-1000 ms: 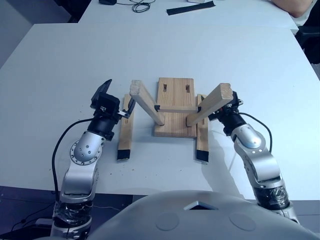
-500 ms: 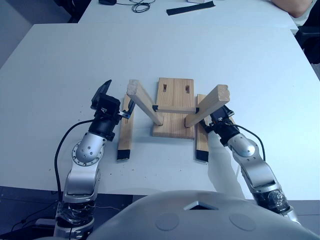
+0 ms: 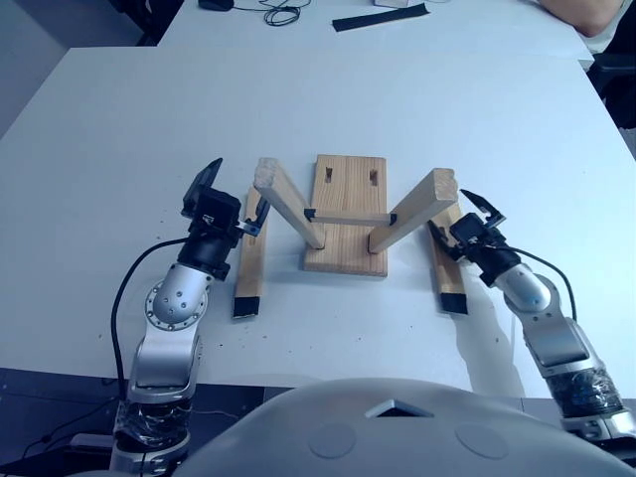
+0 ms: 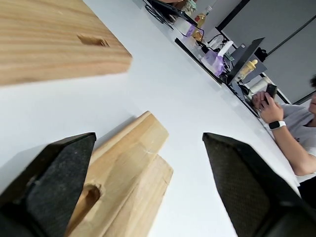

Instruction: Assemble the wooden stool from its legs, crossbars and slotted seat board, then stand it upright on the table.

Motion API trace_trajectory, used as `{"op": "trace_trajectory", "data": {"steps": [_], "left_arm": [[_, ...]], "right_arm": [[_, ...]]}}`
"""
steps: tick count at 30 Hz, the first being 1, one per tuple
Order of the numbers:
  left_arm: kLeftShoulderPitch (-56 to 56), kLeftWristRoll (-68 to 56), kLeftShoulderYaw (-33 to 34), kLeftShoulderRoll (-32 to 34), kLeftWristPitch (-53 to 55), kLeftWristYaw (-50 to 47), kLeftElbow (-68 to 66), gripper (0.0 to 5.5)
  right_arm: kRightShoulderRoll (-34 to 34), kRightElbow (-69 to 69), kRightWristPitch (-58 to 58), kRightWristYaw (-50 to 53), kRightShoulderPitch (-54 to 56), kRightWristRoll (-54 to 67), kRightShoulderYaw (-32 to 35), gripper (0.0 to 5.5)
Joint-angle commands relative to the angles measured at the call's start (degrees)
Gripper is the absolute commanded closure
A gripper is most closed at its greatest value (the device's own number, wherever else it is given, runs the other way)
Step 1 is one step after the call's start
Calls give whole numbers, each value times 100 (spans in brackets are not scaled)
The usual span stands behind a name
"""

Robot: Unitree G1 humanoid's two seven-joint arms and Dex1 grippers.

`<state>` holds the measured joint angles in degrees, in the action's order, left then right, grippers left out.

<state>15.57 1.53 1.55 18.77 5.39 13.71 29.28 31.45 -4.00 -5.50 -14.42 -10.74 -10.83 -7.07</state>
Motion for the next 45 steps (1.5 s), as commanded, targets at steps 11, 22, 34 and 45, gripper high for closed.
{"op": "trace_trajectory", "data": {"steps": [11, 22, 34, 45], "left_arm": [[52, 142, -288, 29, -121, 217, -225, 144], [-89, 247, -860, 84, -276, 548, -583, 144], [-178, 401, -1447, 151, -313, 816, -264, 144], [-486, 604, -1890, 145, -422, 980, -266, 144]], "right_arm": [[299, 915, -206, -260, 97, 96, 494, 150], [286, -979, 1061, -1483, 229, 977, 362, 150], [2381, -2630, 2204, -4211, -419, 1889, 715, 150], [2054, -2427, 2417, -4164, -23, 1750, -21, 150]]}}
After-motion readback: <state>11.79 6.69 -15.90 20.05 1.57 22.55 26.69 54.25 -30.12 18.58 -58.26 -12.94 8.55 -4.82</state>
